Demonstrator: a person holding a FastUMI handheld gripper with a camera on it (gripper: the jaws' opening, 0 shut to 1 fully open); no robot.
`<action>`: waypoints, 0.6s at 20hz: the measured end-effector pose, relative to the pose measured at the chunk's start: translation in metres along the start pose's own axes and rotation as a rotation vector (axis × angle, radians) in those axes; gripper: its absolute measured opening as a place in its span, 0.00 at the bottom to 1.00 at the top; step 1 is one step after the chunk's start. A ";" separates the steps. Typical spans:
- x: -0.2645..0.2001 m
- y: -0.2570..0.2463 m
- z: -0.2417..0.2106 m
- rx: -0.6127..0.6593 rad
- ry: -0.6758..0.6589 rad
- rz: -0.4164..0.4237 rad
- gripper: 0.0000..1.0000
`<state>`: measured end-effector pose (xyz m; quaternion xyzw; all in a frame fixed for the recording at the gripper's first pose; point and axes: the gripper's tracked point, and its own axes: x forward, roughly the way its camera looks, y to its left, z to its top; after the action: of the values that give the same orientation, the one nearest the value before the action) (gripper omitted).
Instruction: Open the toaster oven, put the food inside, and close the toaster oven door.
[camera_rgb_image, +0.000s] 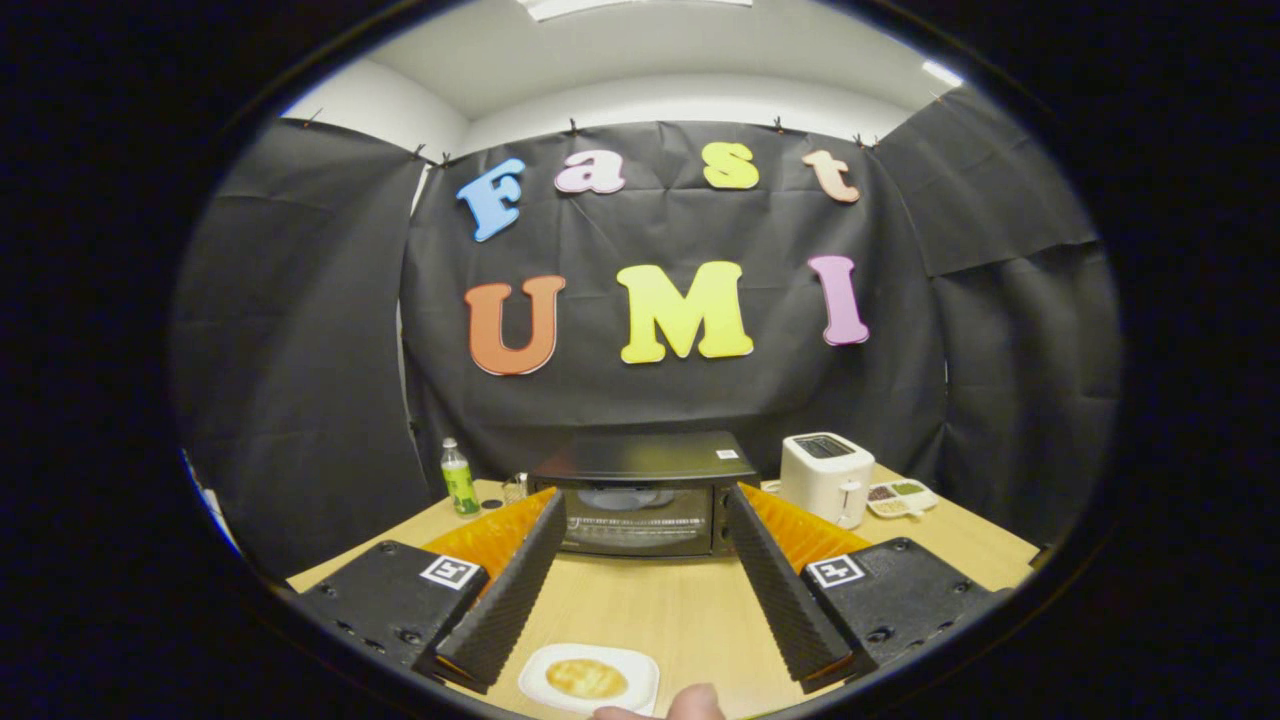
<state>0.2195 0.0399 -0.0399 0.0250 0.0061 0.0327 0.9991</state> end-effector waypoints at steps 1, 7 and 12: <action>0.023 0.001 0.002 -0.016 -0.022 -0.012 1.00; 0.139 0.026 -0.020 -0.057 0.020 0.009 1.00; 0.199 0.051 -0.042 -0.065 0.018 0.022 1.00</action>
<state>0.4143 0.1058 -0.0810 -0.0078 0.0138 0.0443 0.9989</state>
